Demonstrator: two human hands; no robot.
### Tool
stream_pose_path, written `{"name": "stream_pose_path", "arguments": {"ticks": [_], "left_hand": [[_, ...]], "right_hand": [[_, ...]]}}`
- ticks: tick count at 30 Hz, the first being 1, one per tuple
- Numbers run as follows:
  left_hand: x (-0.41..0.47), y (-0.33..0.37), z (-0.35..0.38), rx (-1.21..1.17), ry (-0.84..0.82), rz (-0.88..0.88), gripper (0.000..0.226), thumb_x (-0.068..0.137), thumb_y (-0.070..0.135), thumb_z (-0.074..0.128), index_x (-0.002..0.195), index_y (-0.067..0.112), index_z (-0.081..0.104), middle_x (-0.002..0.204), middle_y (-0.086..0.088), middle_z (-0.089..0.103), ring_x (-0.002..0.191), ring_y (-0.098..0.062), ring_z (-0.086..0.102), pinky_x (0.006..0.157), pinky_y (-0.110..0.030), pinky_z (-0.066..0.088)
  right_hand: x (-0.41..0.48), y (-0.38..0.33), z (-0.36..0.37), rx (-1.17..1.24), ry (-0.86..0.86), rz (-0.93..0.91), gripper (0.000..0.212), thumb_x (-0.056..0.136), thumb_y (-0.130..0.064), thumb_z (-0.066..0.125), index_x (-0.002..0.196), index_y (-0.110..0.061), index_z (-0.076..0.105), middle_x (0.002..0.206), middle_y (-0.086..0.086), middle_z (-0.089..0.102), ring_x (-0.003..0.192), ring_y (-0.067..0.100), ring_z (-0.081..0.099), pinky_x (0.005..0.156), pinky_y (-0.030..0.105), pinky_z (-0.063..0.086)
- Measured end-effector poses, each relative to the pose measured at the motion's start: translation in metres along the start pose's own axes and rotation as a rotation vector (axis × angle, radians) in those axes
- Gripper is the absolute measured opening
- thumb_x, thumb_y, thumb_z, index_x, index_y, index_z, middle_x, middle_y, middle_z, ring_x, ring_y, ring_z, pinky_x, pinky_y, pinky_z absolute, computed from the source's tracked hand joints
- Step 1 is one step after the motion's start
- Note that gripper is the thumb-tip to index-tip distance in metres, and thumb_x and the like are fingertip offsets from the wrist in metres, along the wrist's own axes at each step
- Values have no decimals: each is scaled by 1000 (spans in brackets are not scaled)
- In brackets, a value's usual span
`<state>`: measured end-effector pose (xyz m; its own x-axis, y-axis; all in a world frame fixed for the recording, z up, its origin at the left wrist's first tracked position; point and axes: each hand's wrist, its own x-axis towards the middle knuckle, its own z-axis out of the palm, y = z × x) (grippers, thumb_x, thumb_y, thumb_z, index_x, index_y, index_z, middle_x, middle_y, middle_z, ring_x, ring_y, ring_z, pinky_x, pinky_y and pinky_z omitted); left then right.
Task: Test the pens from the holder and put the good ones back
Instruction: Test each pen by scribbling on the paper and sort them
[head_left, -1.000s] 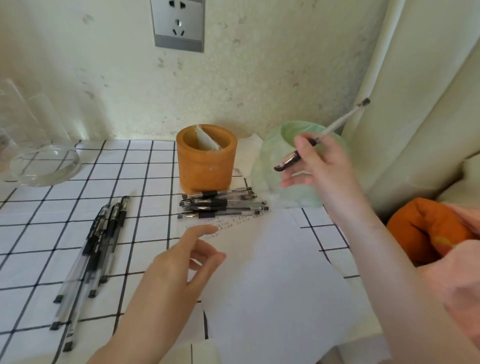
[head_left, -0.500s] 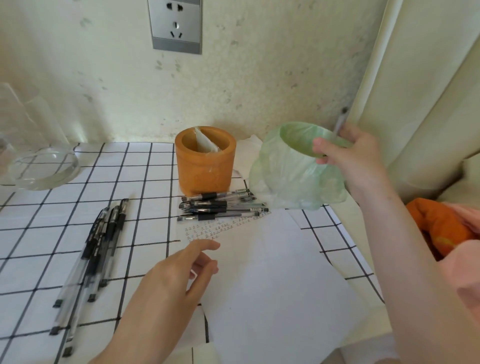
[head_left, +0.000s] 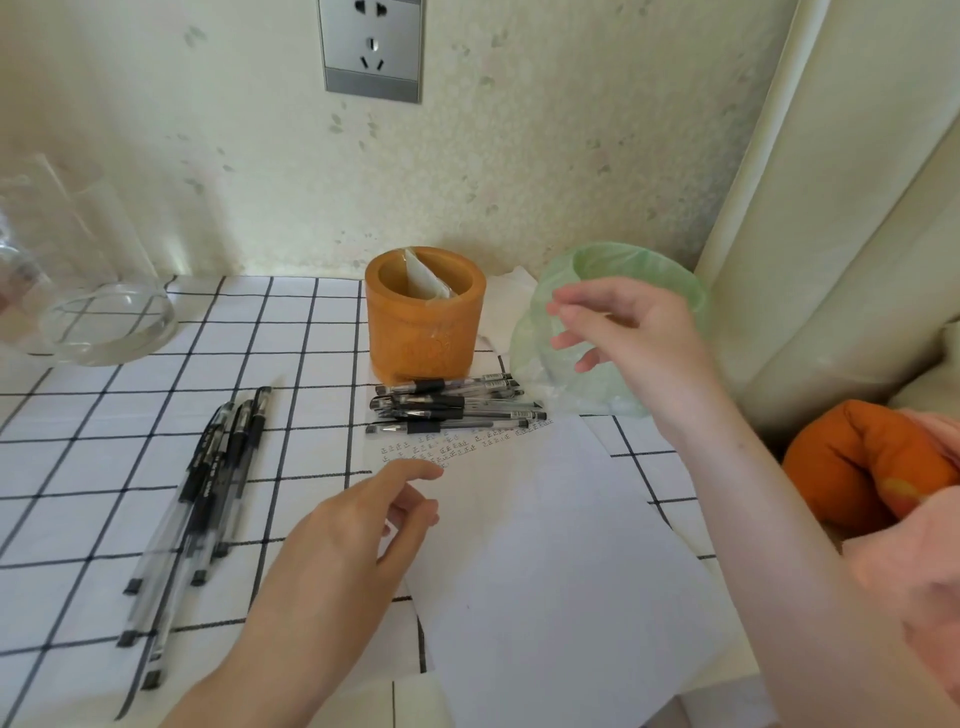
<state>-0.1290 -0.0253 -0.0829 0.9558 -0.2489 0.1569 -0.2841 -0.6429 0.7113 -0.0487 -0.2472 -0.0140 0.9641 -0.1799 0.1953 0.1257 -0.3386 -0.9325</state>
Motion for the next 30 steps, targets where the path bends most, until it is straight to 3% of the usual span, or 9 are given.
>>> {"name": "stream_pose_path", "arguments": {"ticks": [6, 10, 13, 19, 26, 30], "left_hand": [[5, -5, -12, 126, 123, -98, 21, 91, 31, 50, 110, 39, 53, 83, 20, 63, 78, 0, 58, 69, -22, 50], [7, -29, -23, 484, 211, -89, 12, 80, 13, 68, 92, 15, 67, 79, 0, 66, 73, -22, 61, 60, -35, 51], [4, -46, -25, 667, 192, -154, 17, 67, 6, 75, 82, 6, 68, 82, -14, 63, 73, -34, 57, 55, -41, 49], [-2, -56, -23, 682, 90, -228, 43, 48, -17, 76, 85, 3, 67, 92, -16, 57, 72, -32, 54, 50, -36, 48], [5, -56, -31, 590, 137, -325, 43, 73, -8, 63, 113, 6, 57, 114, -15, 47, 81, -25, 51, 68, -29, 42], [7, -49, -29, 486, 147, -325, 41, 82, 0, 55, 121, 11, 50, 118, -10, 43, 83, -20, 54, 70, -27, 43]], "right_hand": [[-8, 6, 19, -116, -378, 76, 16, 88, -15, 65, 103, -13, 68, 94, 3, 73, 75, 17, 70, 59, 29, 52], [-14, 6, 28, -231, -555, 61, 16, 88, -23, 65, 103, -20, 68, 91, -1, 74, 76, 14, 70, 64, 28, 53], [-17, 6, 32, -256, -590, 52, 14, 89, -25, 64, 103, -22, 68, 89, -2, 74, 77, 12, 70, 63, 26, 53], [-19, 8, 38, -259, -598, 56, 13, 90, -23, 62, 101, -22, 68, 88, -2, 73, 77, 12, 69, 62, 23, 52], [-22, 10, 44, -248, -611, 39, 12, 92, -22, 59, 102, -21, 67, 88, -4, 74, 76, 11, 69, 63, 25, 53], [-23, 12, 47, -271, -614, 33, 15, 93, -22, 57, 105, -21, 67, 89, -5, 73, 75, 9, 69, 63, 24, 53]]}}
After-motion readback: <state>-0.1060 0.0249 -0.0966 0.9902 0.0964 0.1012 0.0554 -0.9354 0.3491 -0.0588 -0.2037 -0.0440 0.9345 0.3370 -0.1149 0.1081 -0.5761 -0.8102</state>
